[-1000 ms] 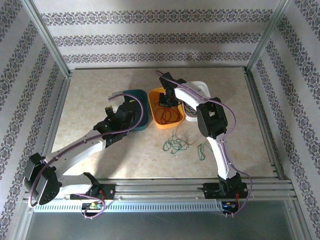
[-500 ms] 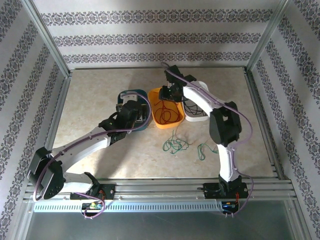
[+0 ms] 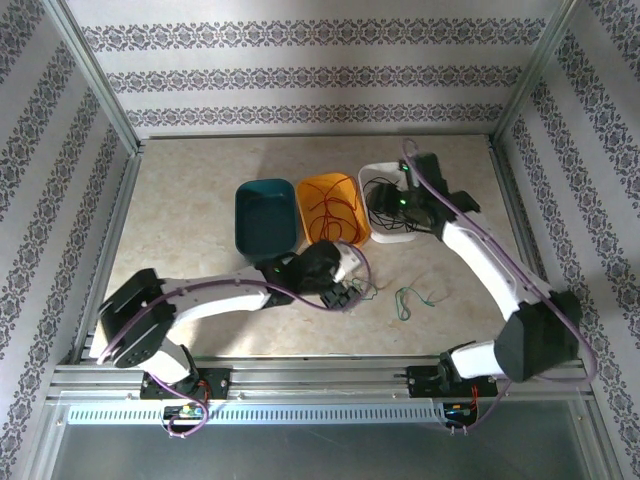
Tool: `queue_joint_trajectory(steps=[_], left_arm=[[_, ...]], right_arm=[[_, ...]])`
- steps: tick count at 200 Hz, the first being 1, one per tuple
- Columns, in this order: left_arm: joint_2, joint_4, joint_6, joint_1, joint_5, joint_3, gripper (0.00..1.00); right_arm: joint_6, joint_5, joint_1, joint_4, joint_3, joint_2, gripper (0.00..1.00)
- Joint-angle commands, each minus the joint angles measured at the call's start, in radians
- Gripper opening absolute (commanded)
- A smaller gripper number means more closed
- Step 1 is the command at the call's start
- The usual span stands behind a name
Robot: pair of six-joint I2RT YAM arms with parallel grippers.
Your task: Untangle the cables
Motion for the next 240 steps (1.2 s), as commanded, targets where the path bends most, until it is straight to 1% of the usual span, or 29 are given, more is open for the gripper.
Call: queue_joint_trajectory(steps=[1, 29, 49, 71, 92, 110, 117, 129, 141, 152, 161, 174, 191, 217, 240], left_arm=[[0.056, -0.035, 0.124, -0.038, 0.077, 0.076, 0.81], [0.106, -0.051, 0.176, -0.037, 0.095, 0.12, 0.78], [0.172, -0.103, 0.216, -0.037, 0.086, 0.181, 0.74], [0.242, -0.136, 0.246, -0.037, 0.068, 0.223, 0.63], [0.271, -0.127, 0.253, -0.035, 0.034, 0.227, 0.46], [0.271, -0.122, 0.256, -0.026, 0.007, 0.232, 0.35], [0.27, -0.117, 0.249, -0.022, 0.013, 0.234, 0.29], [0.261, -0.107, 0.243, -0.016, 0.017, 0.234, 0.13], [0.239, -0.09, 0.227, -0.009, 0.007, 0.234, 0.0], [0.195, -0.042, 0.185, 0.008, 0.009, 0.22, 0.0], [0.146, 0.022, 0.128, 0.037, 0.043, 0.201, 0.0], [0.076, 0.13, 0.023, 0.091, 0.112, 0.162, 0.0], [0.008, 0.257, -0.108, 0.168, 0.229, 0.114, 0.0], [-0.028, 0.407, -0.263, 0.247, 0.374, 0.056, 0.0], [-0.029, 0.527, -0.367, 0.284, 0.437, 0.007, 0.0]], right_arm=[[0.035, -0.04, -0.078, -0.012, -0.09, -0.082, 0.52], [0.027, -0.074, -0.152, -0.026, -0.136, -0.139, 0.52], [0.027, -0.099, -0.173, -0.025, -0.145, -0.154, 0.52], [0.014, -0.11, -0.184, -0.032, -0.142, -0.165, 0.52], [0.013, -0.12, -0.194, -0.037, -0.147, -0.178, 0.52], [0.014, -0.13, -0.197, -0.035, -0.157, -0.19, 0.52], [0.013, -0.132, -0.197, -0.036, -0.16, -0.193, 0.52], [0.009, -0.143, -0.197, -0.034, -0.165, -0.195, 0.52], [-0.004, -0.162, -0.197, -0.034, -0.171, -0.197, 0.52], [-0.019, -0.181, -0.194, -0.038, -0.182, -0.201, 0.51], [-0.029, -0.199, -0.194, -0.04, -0.194, -0.209, 0.51], [-0.045, -0.242, -0.191, -0.036, -0.22, -0.225, 0.51], [-0.062, -0.311, -0.187, -0.018, -0.262, -0.243, 0.51], [-0.074, -0.398, -0.155, 0.019, -0.316, -0.264, 0.52], [-0.096, -0.409, -0.094, 0.031, -0.329, -0.271, 0.53]])
